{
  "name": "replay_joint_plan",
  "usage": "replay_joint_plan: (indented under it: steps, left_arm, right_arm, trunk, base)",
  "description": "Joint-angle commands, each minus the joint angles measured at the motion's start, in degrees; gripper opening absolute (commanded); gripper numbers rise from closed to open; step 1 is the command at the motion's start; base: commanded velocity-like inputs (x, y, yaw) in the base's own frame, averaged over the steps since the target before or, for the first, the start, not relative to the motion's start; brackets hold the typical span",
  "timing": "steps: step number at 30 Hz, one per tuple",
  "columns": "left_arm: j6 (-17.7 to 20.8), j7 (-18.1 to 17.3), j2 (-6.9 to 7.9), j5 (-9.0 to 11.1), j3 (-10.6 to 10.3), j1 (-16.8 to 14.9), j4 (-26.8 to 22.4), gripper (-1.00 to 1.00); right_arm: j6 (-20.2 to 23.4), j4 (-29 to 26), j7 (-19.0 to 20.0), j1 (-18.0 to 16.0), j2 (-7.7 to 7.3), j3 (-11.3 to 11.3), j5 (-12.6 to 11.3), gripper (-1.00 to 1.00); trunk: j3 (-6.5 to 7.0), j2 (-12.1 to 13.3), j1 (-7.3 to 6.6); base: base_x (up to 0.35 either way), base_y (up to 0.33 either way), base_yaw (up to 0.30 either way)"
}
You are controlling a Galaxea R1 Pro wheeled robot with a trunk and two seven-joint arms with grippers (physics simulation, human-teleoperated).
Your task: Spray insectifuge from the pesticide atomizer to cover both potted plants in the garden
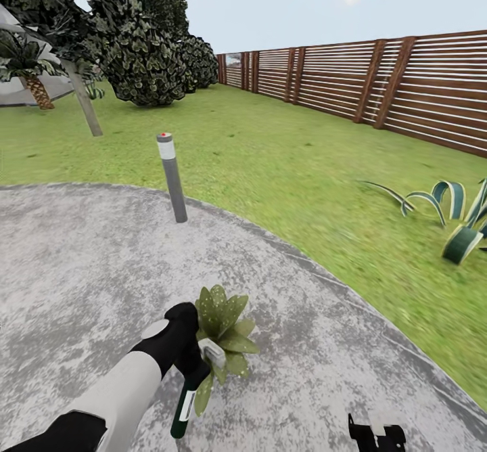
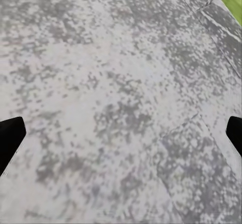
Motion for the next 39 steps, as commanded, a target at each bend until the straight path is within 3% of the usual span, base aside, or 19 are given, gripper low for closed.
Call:
replay_joint_plan:
  steps: [1,5,9,19,27,39]
  left_arm:
    - [0.46,-0.6,-0.01,-0.55,-0.07,0.01,-0.03,-1.0]
    - [0.46,-0.67,-0.01,-0.3,-0.03,0.37,0.13,-1.0]
    - [0.4,-0.76,0.05,-0.4,-0.05,3.17,-0.04,-1.0]
    - [0.38,-0.68,-0.31,-0.21,0.09,3.07,-0.72,-1.0]
    - [0.37,-0.61,-0.23,-0.03,0.03,4.6,-0.11,-1.0]
    - [0.31,-0.47,0.06,-0.53,-0.15,3.99,-1.06,-1.0]
  right_arm:
    - [-0.18,0.06,-0.19,-0.03,0.0,-0.44,0.61,1.0]
    - [-0.18,0.06,-0.19,-0.03,0.0,-0.44,0.61,1.0]
    - [-0.18,0.06,-0.19,-0.03,0.0,-0.44,0.61,1.0]
    - [-0.18,0.06,-0.19,-0.03,-0.03,-0.44,0.61,1.0]
    - [-0.21,0.06,-0.19,-0.03,-0.03,-0.44,0.61,1.0]
    - [-0.17,0.06,-0.19,-0.03,-0.03,-0.44,0.61,1.0]
  trunk:
    - [-0.05,-0.02,0.0]
    - [-0.05,-0.02,0.0]
    - [-0.05,-0.02,0.0]
    - [-0.05,-0.02,0.0]
    - [-0.05,-0.02,0.0]
    - [-0.05,-0.02,0.0]
  base:
    - [0.06,-0.015,0.054]
    - [0.014,-0.004,0.013]
    - [0.001,0.0,0.001]
    - [0.11,0.0,-0.007]
    - [0.002,0.0,-0.123]
    - [-0.071,0.0,-0.001]
